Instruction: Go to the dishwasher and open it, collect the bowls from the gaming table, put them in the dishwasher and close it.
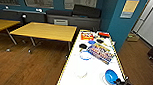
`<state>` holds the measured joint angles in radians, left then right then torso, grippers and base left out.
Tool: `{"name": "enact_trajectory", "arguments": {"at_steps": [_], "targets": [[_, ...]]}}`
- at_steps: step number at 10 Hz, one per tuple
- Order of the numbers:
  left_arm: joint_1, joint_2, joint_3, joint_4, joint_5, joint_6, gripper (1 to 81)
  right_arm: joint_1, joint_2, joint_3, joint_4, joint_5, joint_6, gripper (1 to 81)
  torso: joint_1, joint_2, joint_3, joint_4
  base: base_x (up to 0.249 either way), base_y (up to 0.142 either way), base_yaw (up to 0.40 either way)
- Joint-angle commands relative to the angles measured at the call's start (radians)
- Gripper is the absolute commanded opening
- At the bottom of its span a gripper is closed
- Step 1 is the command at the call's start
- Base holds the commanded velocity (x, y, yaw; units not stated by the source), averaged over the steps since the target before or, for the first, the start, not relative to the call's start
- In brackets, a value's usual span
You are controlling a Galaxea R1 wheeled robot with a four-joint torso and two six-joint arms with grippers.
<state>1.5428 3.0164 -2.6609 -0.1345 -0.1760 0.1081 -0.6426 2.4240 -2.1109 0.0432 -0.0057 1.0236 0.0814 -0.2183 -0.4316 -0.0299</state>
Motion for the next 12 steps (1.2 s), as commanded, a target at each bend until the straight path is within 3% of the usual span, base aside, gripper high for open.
{"name": "enact_trajectory", "arguments": {"at_steps": [1, 3, 4, 7, 8, 10, 12], "targets": [[-0.003, 0.0, 0.002, -0.007, 0.069, 0.002, 81.1, 0.123, -0.071, 0.038, 0.006, -0.017, 0.01, 1.0, 0.0, 0.0, 0.0, 0.0, 0.0, 0.0, 0.0], [-0.003, 0.004, 0.002, -0.005, 0.069, 0.002, 81.1, 0.161, -0.217, 0.186, -0.04, -0.086, 0.004, 1.0, 0.0, 0.0, 0.0, 0.0, 0.0, 0.0, 0.0], [-0.003, 0.006, 0.002, -0.004, 0.069, 0.004, 81.1, 0.191, -0.324, 0.302, -0.102, -0.175, -0.002, 1.0, 0.0, 0.0, 0.0, 0.0, 0.0, 0.0, 0.0], [-0.009, 0.013, 0.002, 0.002, 0.064, 0.004, 81.1, 0.201, -0.623, 0.69, -0.262, -0.335, -0.06, 1.0, 0.0, 0.0, 0.0, 0.0, 0.0, 0.0, 0.0], [-0.011, 0.013, 0.002, 0.003, 0.064, 0.004, 81.1, 0.197, -0.69, 0.787, -0.264, -0.391, -0.095, 1.0, 0.0, 0.0, 0.0, 0.0, 0.0, 0.0, 0.0], [-0.014, 0.012, 0.004, 0.004, 0.066, 0.004, 81.1, 0.146, -0.808, 0.931, -0.266, -0.419, -0.117, 1.0, 0.0, 0.0, 0.0, 0.0, 0.0, 0.0, 0.0], [-0.014, 0.004, 0.009, 0.003, 0.069, 0.004, 81.1, 0.044, -0.891, 1.011, -0.226, -0.424, -0.22, 1.0, 0.0, 0.0, 0.0, 0.0, 0.0, 0.0, 0.0]]}}
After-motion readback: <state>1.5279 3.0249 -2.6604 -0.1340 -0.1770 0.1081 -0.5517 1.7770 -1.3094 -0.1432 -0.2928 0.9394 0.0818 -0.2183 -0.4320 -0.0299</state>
